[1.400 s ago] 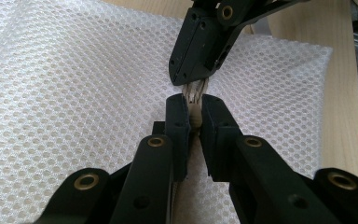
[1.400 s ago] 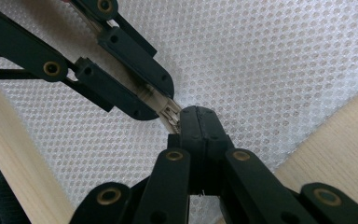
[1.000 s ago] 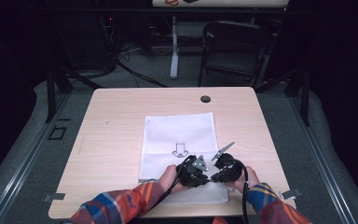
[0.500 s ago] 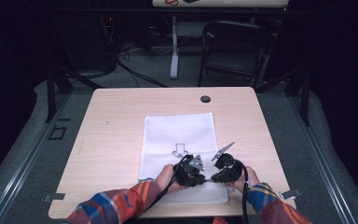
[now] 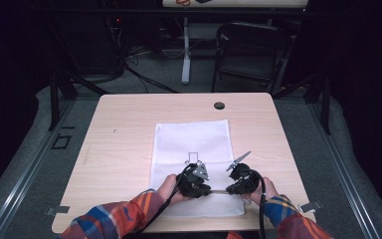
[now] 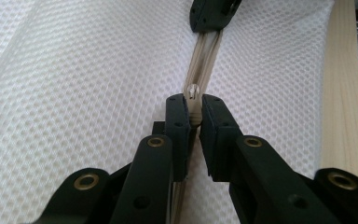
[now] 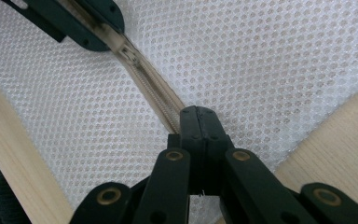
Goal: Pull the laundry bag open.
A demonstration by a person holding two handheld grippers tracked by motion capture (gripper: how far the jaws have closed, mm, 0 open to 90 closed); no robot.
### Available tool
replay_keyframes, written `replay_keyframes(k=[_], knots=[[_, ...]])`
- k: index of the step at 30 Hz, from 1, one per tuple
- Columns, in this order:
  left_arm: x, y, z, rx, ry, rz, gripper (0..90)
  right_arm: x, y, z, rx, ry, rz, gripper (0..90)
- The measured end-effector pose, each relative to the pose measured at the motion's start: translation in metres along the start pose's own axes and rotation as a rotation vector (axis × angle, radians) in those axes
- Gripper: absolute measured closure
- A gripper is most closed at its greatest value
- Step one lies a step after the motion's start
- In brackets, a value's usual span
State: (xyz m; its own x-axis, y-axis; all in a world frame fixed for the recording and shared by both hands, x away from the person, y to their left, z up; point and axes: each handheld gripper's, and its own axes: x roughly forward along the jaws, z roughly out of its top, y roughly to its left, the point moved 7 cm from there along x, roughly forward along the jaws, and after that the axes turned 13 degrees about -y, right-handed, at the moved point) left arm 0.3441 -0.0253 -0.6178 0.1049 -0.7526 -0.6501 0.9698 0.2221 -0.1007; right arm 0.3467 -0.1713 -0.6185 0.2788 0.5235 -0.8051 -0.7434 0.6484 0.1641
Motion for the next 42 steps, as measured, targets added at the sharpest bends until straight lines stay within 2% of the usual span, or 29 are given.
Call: replay_keyframes(k=[1, 5, 9, 11, 13, 22, 25, 27, 30, 31, 32, 33, 35, 37, 40, 41, 42], knots=[[-0.001, 0.0, -0.001, -0.007, -0.016, -0.011, 81.6, 0.0, 0.0, 0.0, 0.0, 0.0, 0.0, 90.0], [-0.007, 0.003, -0.005, -0.01, -0.009, 0.002, 81.6, 0.0, 0.0, 0.0, 0.0, 0.001, 0.002, 90.0], [-0.012, 0.004, -0.009, -0.024, -0.015, -0.01, 81.6, 0.0, 0.0, 0.0, 0.0, 0.001, 0.003, 90.0], [-0.014, 0.004, -0.009, -0.015, -0.004, 0.005, 81.6, 0.0, 0.0, 0.0, -0.001, 0.001, 0.001, 90.0], [-0.013, 0.003, -0.008, -0.02, -0.018, -0.008, 81.6, 0.0, 0.0, 0.0, -0.002, 0.001, 0.001, 90.0], [-0.016, 0.001, -0.009, -0.016, -0.018, -0.016, 81.6, 0.0, 0.0, 0.0, -0.012, 0.005, 0.002, 90.0], [-0.02, 0.002, -0.011, -0.031, -0.023, -0.02, 81.5, -0.001, 0.0, 0.0, -0.016, 0.006, -0.003, 90.0], [-0.018, 0.002, -0.011, -0.023, -0.019, -0.013, 81.5, -0.001, 0.0, 0.0, -0.017, 0.006, -0.003, 90.0], [-0.017, 0.003, -0.012, -0.033, -0.021, -0.013, 81.4, -0.001, 0.0, 0.0, -0.022, 0.01, -0.005, 90.0], [-0.018, 0.004, -0.012, -0.028, -0.004, -0.001, 81.4, -0.001, 0.0, 0.0, -0.025, 0.015, -0.007, 90.0], [-0.017, 0.004, -0.012, -0.03, -0.019, -0.014, 81.4, -0.001, 0.001, 0.001, -0.026, 0.016, -0.005, 90.0], [-0.016, 0.004, -0.012, -0.037, -0.023, -0.011, 81.4, 0.001, 0.002, 0.001, -0.02, 0.001, -0.009, 90.0], [-0.015, 0.006, -0.011, -0.037, -0.025, -0.012, 81.3, 0.0, -0.001, 0.002, -0.045, 0.017, -0.025, 90.0], [-0.015, 0.008, -0.01, -0.044, -0.031, -0.009, 81.2, 0.001, -0.001, 0.003, -0.04, -0.001, -0.023, 90.0], [-0.013, 0.01, -0.01, -0.051, -0.028, -0.012, 81.2, 0.0, -0.004, 0.003, -0.071, 0.015, -0.057, 90.0], [-0.013, 0.011, -0.01, -0.049, -0.027, -0.005, 81.2, -0.001, -0.005, 0.003, -0.076, 0.02, -0.056, 90.0], [-0.012, 0.011, -0.009, -0.058, -0.038, -0.017, 81.1, 0.0, -0.004, 0.004, -0.064, 0.009, -0.05, 90.0]])
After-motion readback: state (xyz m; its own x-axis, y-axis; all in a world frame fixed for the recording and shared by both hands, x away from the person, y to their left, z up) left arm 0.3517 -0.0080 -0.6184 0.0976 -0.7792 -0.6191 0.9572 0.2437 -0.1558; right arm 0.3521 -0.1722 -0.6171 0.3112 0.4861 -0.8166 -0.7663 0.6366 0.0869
